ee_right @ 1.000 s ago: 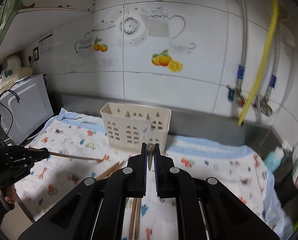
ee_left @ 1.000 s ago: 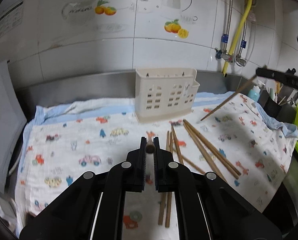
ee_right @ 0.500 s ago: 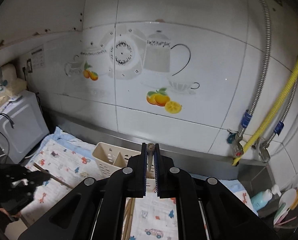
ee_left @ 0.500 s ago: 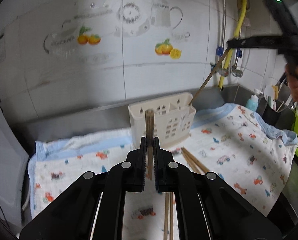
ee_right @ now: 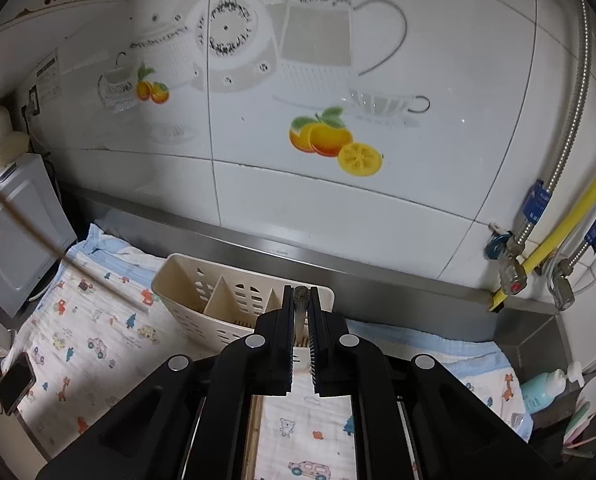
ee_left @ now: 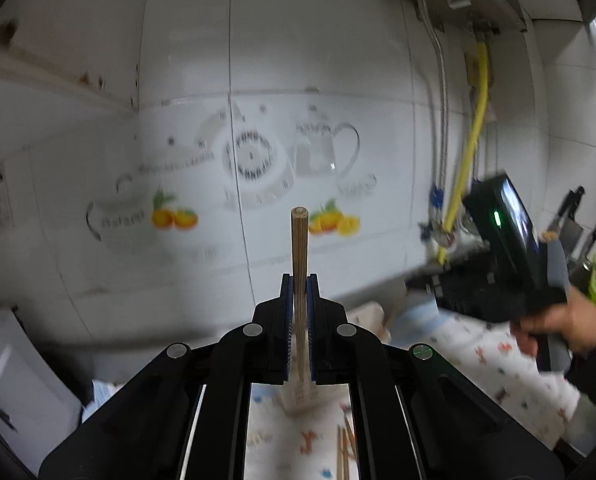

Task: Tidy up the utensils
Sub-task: 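Carry both chopsticks upright into the beige holder, opening the right tool there, then open the left tool in the holder while the right tool returns to the chopsticks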

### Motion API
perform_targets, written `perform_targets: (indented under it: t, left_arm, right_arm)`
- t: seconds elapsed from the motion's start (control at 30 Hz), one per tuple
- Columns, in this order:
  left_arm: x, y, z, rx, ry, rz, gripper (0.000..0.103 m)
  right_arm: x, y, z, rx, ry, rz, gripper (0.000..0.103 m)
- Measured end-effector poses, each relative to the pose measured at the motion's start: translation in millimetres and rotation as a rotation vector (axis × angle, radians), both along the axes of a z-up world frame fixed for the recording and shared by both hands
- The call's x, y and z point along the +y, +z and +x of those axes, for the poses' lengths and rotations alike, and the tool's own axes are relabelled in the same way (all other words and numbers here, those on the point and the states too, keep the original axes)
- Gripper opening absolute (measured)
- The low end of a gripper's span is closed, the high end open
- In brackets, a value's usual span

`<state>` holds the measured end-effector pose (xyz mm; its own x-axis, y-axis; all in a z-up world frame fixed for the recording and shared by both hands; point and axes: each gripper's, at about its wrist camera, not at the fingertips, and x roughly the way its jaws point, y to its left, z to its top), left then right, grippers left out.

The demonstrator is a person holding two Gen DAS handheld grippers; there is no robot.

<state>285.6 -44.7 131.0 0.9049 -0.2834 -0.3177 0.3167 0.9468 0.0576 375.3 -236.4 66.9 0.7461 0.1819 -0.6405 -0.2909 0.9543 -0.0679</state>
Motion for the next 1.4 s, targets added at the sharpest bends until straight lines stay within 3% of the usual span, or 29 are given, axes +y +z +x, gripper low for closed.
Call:
perform_targets:
  t: [0.17, 0.43, 0.77, 0.83, 0.97, 1.17, 1.4]
  left_arm:
    - [-9.4, 5.7, 28.6, -0.023, 0.021, -0.007, 0.005]
    - [-5.9, -27.6, 74.2, 0.086, 0.055, -0.034, 0.005]
    - [-2.1, -65.6, 102.6, 0.198, 0.059, -0.055, 0.005]
    - [-1.6, -71.6, 105.1, 0.213, 0.063, -0.056, 0.005]
    - [0.2, -78.7, 110.7, 0.241, 0.07, -0.059, 0.006]
    - [6.7, -75.7, 106.9, 0.245, 0.073, -0.076, 0.008]
    - [17.8, -58.0, 70.4, 0.213, 0.065, -0.107, 0.014]
  right_arm:
    - [1.1, -5.3, 3.5, -0.002, 0.006, -0.001, 0.006]
    - [1.8, -15.1, 8.8, 0.009, 0.01, -0.017, 0.006]
    - [-4.2, -15.7, 9.3, -0.011, 0.003, 0.002, 0.007]
    - [-5.6, -13.4, 7.8, -0.022, 0.0, 0.004, 0.009]
    - [-10.6, -4.0, 0.4, -0.059, -0.012, 0.012, 0.021]
    - [-20.2, 11.0, -34.1, -0.12, -0.019, 0.032, 0.026]
    - [-30.2, -23.0, -92.9, -0.102, -0.012, 0.065, 0.027]
